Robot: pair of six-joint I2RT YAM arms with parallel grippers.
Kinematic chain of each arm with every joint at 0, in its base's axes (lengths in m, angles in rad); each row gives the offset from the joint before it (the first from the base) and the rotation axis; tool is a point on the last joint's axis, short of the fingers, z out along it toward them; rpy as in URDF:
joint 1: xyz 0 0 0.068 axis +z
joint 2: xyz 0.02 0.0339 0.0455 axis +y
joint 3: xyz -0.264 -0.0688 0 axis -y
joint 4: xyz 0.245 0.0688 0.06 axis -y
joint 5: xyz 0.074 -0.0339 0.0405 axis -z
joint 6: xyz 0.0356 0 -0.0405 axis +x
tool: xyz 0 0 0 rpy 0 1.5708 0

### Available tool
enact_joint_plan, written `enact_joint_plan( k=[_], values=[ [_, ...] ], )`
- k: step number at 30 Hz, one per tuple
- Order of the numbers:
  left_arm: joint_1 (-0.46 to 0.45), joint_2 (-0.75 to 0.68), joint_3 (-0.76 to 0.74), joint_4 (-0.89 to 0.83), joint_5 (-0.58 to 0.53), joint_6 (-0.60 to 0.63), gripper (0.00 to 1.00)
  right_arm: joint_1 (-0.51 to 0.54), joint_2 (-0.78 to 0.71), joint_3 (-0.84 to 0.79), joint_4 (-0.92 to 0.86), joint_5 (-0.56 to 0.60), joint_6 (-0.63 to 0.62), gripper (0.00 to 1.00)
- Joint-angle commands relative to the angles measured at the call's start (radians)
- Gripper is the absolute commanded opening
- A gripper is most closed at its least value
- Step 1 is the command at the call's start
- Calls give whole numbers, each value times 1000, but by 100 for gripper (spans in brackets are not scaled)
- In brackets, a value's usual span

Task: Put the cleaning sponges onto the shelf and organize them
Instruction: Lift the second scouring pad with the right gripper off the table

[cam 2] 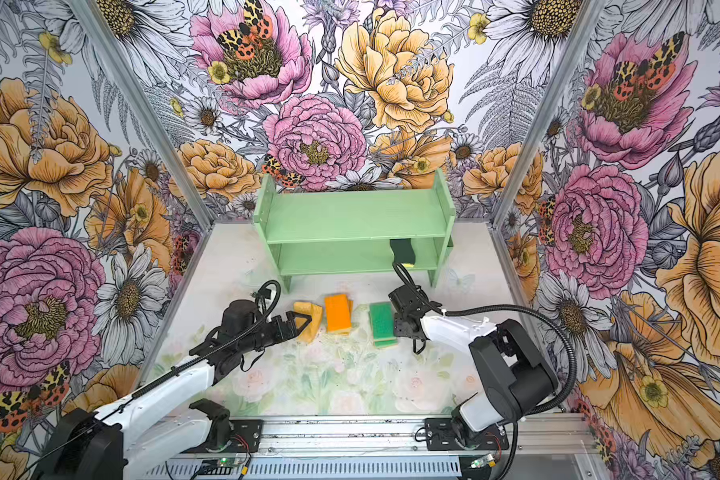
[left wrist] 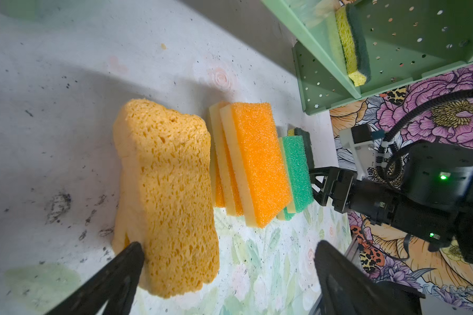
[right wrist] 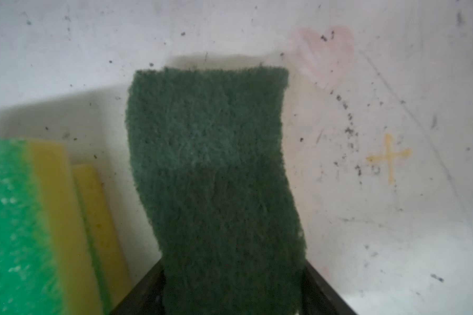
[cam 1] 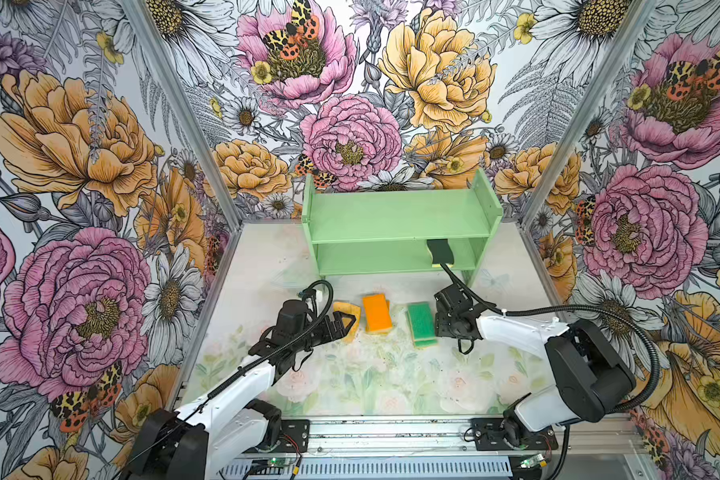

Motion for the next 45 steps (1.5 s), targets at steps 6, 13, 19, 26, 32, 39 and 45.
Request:
enact_joint_plan(
  k=[6, 13, 19, 26, 32, 39, 45],
  values=[
    [-8, 9, 34, 23, -11, 1, 99, 21, 9, -43, 96, 47, 54, 71],
    [-10, 6, 24, 21, -12, 1, 99, 76, 4, -91, 155, 44, 123, 68],
    [-9, 3, 19, 22, -11, 2, 99, 134, 29, -113, 177, 94, 176, 66],
    [-9, -4, 11, 21, -12, 0, 99, 144, 11, -131, 217, 109, 193, 55],
    [-12, -18, 8, 18, -17, -3, 99, 144, -65, -164, 228, 134, 204, 48],
    [-12, -9, 13, 19, -18, -2, 99, 144, -181, -195, 226, 152, 201, 48],
    [-12, -3, 17, 19, -17, 1, 99, 144, -275, -207, 227, 159, 185, 47]
  ],
)
